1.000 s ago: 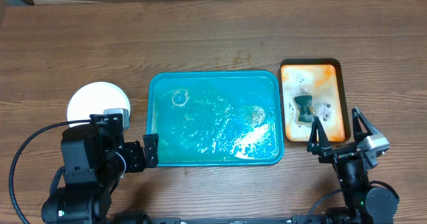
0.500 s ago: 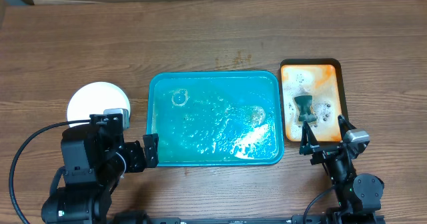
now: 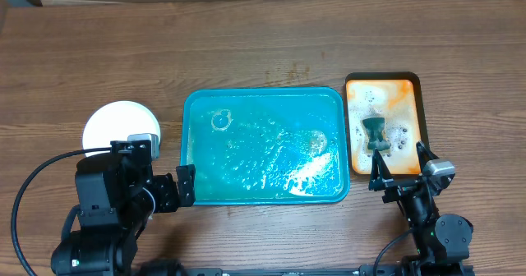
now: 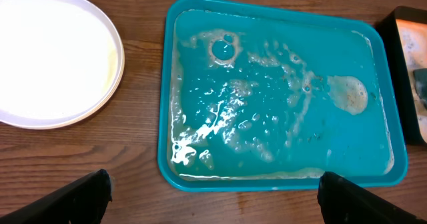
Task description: Clean dirty plates on tray and stack at the side
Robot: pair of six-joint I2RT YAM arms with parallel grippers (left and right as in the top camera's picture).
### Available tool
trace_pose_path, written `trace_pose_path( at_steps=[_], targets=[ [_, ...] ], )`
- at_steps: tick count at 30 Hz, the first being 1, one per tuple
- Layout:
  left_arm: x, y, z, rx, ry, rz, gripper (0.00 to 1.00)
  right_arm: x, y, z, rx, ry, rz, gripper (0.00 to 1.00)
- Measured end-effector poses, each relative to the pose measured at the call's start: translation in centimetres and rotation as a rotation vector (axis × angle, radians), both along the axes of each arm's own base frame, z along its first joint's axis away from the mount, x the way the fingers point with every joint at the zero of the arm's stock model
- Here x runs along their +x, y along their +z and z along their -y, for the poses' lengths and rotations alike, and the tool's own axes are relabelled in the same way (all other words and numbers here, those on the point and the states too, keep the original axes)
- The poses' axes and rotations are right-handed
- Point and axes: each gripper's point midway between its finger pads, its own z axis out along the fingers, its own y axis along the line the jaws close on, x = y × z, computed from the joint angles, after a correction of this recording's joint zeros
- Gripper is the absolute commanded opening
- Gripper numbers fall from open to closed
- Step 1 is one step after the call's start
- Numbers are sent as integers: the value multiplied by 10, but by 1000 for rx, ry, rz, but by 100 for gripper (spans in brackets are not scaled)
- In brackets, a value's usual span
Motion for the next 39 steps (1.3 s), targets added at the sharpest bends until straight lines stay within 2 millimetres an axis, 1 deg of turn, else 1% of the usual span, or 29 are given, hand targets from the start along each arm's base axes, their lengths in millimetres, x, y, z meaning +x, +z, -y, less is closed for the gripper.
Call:
trace_pose_path(
  at_steps=[17,21,25,29,31,34,39],
  targets=[
    [0,0,0,0,0,0,100,0,0,0,0,0,0,100],
    [-1,2,3,1,-16,9,100,0,0,0,0,0,0,100],
    [-7,10,7,14,-37,56,100,0,0,0,0,0,0,100],
    [-9,19,8,45,-51,164,100,0,0,0,0,0,0,100],
    [-10,18,9,56,-60,223,100,0,0,0,0,0,0,100],
    [-8,11,9,66,-60,324,100,0,0,0,0,-1,0,100],
    [1,-14,8,69,-49,441,100,0,0,1,0,-3,-1,100]
  ],
)
